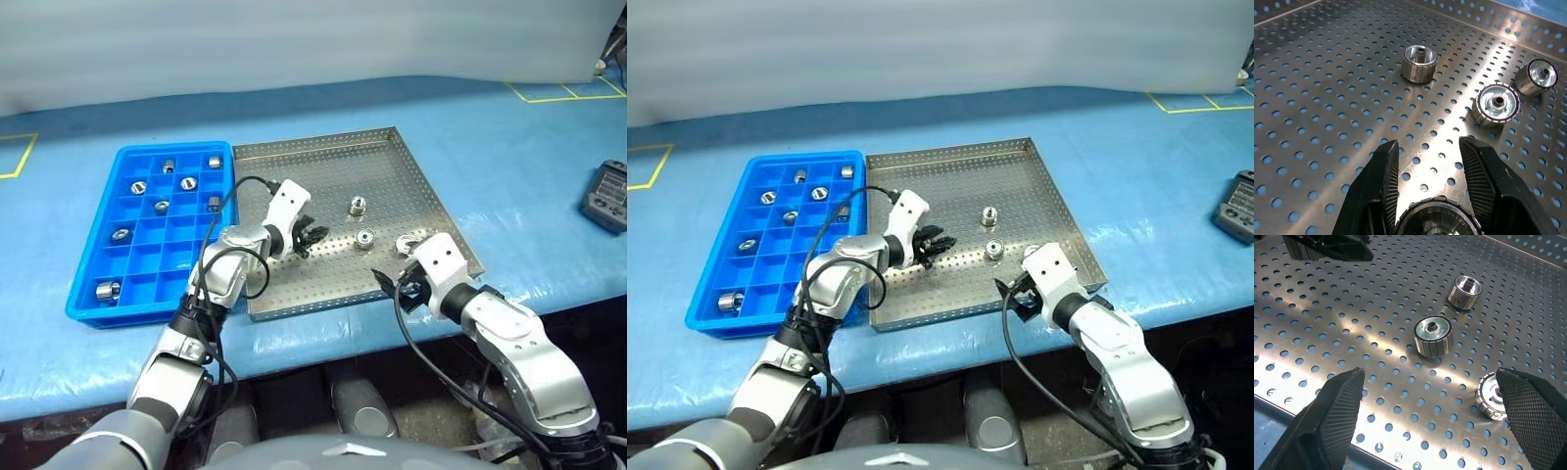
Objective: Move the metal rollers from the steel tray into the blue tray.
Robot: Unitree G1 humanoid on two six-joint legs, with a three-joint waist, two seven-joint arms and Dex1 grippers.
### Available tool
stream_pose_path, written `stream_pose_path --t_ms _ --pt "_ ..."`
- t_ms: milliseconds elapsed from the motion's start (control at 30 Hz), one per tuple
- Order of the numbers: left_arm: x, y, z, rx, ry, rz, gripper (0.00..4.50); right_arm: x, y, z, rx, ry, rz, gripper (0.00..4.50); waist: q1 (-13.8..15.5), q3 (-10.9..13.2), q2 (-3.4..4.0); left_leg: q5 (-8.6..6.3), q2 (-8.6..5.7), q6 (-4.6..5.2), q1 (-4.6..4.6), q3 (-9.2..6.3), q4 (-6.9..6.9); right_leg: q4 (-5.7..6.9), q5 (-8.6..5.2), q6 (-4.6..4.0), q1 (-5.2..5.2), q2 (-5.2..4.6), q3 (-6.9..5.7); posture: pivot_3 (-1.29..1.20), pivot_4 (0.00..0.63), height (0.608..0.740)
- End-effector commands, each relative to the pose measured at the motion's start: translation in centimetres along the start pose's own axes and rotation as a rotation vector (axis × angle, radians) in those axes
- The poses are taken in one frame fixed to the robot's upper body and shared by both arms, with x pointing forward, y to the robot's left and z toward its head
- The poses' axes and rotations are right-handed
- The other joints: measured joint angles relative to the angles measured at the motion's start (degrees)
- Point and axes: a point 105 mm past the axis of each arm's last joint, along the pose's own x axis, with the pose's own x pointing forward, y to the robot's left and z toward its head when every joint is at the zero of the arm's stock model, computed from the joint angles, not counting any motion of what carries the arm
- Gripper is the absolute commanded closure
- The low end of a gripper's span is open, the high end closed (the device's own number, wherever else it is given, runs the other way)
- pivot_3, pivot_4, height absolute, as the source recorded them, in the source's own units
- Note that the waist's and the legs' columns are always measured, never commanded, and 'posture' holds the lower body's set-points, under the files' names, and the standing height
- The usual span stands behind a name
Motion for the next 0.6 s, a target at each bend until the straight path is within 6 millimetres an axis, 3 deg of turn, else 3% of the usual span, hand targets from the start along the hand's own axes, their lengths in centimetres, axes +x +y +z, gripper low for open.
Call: stream_pose_path --t_ms 33,167,300,400,600 --pt "-2.4 2.8 2.5 0.016 -0.106 0.165 2.82 0.0 -0.1 0.9 -0.020 -0.040 0.001 0.00 0.27 0.00 0.00 0.00 0.00 0.00 0.00 0.00 0.00 0.00 0.00 0.00 0.00 0.00 0.01 -0.15 0.150 0.740" --pt "-5.9 7.0 3.0 0.001 -0.160 0.473 2.82 0.4 0.0 0.9 -0.026 -0.041 0.020 0.00 0.86 0.00 0.00 0.00 0.01 0.00 0.04 0.00 0.00 0.03 0.00 0.00 0.01 0.02 0.02 -0.12 0.150 0.740" --pt "-9.9 10.1 2.1 -0.003 -0.149 0.798 2.82 1.0 0.1 1.3 -0.033 -0.053 0.045 0.00 2.72 0.01 -0.01 0.00 0.01 0.00 0.05 0.00 0.04 0.06 0.01 0.01 0.03 0.02 0.02 -0.07 0.150 0.740" --pt "-12.3 11.1 1.3 -0.013 -0.134 0.966 2.82 1.4 0.3 1.4 -0.043 -0.052 0.068 0.00 4.44 0.02 -0.05 0.00 0.00 0.00 0.04 0.00 0.05 0.04 0.02 0.02 0.03 0.03 0.02 -0.04 0.150 0.740" --pt "-14.1 11.2 -0.4 -0.026 -0.066 1.065 2.82 2.0 0.3 1.7 -0.052 -0.057 0.085 0.00 7.84 0.03 -0.05 0.00 -0.01 0.00 0.03 -0.01 0.08 0.03 0.02 0.02 0.05 0.02 -0.01 -0.02 0.150 0.740"
